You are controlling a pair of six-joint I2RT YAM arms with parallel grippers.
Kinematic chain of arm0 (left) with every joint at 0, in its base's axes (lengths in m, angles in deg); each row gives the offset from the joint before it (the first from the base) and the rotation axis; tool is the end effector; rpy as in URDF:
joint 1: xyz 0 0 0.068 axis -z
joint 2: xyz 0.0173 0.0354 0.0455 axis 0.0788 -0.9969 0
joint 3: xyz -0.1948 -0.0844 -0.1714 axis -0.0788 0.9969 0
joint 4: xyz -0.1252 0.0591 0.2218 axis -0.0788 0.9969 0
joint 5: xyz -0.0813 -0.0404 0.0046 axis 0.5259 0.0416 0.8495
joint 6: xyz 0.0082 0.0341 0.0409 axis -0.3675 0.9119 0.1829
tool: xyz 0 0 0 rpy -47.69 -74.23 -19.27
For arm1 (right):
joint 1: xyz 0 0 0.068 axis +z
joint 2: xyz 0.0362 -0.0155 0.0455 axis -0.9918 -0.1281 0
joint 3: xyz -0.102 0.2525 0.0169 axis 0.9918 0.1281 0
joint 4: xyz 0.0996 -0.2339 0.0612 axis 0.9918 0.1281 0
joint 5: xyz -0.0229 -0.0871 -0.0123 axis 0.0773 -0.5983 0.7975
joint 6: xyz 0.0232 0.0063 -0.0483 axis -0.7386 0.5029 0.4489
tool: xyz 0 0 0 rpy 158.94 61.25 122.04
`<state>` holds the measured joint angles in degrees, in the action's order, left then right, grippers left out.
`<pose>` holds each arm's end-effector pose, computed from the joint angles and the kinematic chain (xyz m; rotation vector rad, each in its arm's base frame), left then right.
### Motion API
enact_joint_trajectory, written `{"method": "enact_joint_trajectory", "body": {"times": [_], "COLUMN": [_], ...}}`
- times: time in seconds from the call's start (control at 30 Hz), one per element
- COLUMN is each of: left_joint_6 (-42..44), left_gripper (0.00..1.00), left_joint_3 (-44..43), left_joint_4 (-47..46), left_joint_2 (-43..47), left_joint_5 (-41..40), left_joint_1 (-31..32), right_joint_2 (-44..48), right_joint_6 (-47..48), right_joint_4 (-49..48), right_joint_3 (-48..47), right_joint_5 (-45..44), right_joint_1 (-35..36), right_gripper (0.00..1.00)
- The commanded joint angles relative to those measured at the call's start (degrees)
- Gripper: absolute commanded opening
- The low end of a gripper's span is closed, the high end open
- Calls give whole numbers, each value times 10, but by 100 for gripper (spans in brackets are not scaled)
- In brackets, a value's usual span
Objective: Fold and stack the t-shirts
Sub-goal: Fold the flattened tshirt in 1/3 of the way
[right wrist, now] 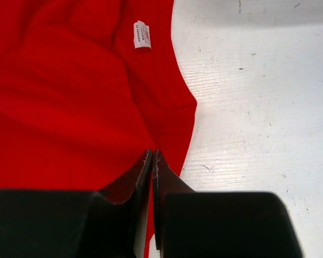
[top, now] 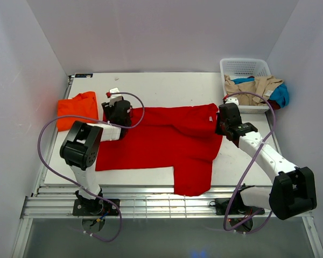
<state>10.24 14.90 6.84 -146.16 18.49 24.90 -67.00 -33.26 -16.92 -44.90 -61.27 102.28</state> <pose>0.3543 -0.1020 0.1645 -0.3934 1.7685 0.4996 0.2507 0.0770 0.2549 0.1297 2.2552 -0.0458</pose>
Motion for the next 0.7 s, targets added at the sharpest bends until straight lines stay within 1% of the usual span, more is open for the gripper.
{"method": "enact_joint_trajectory", "body": {"times": [0.0, 0.07, 0.1, 0.13, 0.23, 0.33, 0.47, 0.67], "left_joint_6": [-61, -81, -102, -114, -157, -166, -161, -161], "left_gripper": [68, 69, 69, 70, 70, 70, 70, 70], "left_joint_3": [-43, -55, -60, -66, -86, -74, -49, -41], "left_joint_4": [125, 173, 194, 241, 321, 344, 349, 351], "left_joint_2": [-2, 3, 11, 16, 37, 66, 99, 107], "left_joint_5": [57, 77, 108, 124, 183, 210, 205, 219], "left_joint_1": [-13, -14, -13, -14, -14, -14, -14, -14], "right_joint_2": [0, -2, -3, -3, -2, 0, -7, 11], "right_joint_6": [-3, -2, -1, -2, 0, 9, 21, 13], "right_joint_4": [-20, -24, -23, -22, -28, -18, 9, 24], "right_joint_3": [5, 6, 5, 3, -9, -36, -98, -92], "right_joint_5": [-6, -4, 1, 6, 28, 44, 66, 73], "right_joint_1": [1, 1, 1, 1, 1, 1, 3, 10], "right_gripper": [8, 8, 8, 8, 8, 8, 8, 8]}}
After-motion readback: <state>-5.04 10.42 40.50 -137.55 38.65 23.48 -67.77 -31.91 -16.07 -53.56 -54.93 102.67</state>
